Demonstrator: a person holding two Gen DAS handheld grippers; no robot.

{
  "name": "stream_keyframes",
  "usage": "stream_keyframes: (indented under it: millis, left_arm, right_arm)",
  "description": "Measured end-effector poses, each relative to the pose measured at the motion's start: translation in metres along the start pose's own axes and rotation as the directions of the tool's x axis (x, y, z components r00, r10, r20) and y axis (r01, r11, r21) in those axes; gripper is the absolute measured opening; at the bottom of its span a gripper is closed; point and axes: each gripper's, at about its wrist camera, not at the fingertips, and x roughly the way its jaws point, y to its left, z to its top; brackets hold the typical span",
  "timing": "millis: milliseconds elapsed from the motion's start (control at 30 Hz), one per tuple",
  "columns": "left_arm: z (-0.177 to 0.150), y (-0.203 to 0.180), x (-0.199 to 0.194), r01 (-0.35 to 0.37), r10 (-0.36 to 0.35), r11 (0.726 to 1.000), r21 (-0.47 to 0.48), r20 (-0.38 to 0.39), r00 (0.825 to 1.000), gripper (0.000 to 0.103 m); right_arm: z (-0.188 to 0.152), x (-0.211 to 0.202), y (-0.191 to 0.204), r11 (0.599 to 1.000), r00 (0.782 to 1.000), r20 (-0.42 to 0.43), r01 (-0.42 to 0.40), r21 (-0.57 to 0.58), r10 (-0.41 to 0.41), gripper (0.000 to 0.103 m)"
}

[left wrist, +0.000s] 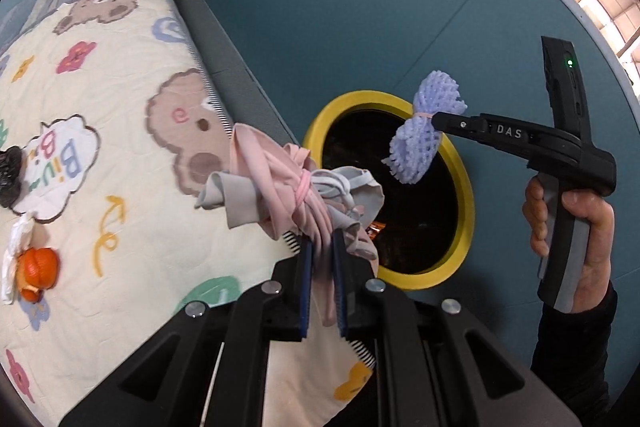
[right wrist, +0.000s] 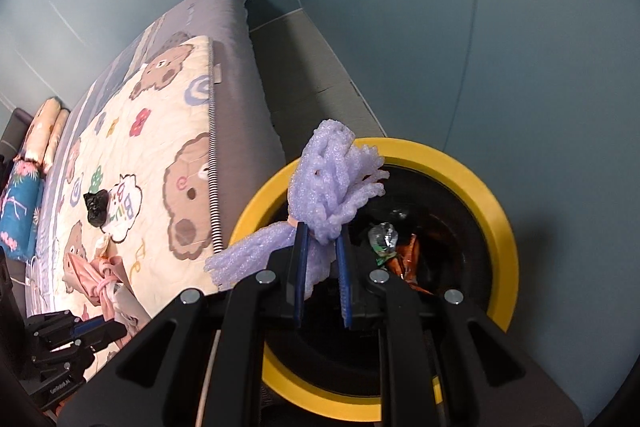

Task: Collect trash
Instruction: 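Lift and carry the pink cloth and foam net with both tools to the bin, then open both tools to drop the cloth and net into the bin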

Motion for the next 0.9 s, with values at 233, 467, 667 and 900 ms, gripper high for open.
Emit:
stream_keyframes:
  millis: [233,467,667,900]
  left_arm:
    - [0.013,-0.018,0.026,0.020,-0.019,1.000,0.014,-0.018,1.000,0.009]
    - [0.020,-0.039,0.050,0.047,-0.046,0.998,0.042,-0.028,0.999,0.009]
    - [0.018,-0.054,0.070,0.054,-0.051,0.997,0.063,-0.045,0.998,0.009]
    - [0.014,-0.059,0.071,0.082,-0.078,0.994,0.073,-0.052,0.996,0.019]
  right_arm:
    - [0.002,0.012,-0.023,0.999,1.000,-0.008,0.016,0.038,-0.015,0.014]
    - [0.006,0.018,-0.037,0.999,1.000,-0.001,0.016,0.045,-0.016,0.014]
    - [0.010,0.022,-0.043,0.998,0.999,0.003,0.033,0.052,-0.034,0.015]
    - [0.012,0.022,-0.048,0.996,0.999,0.007,0.032,0.082,-0.032,0.019]
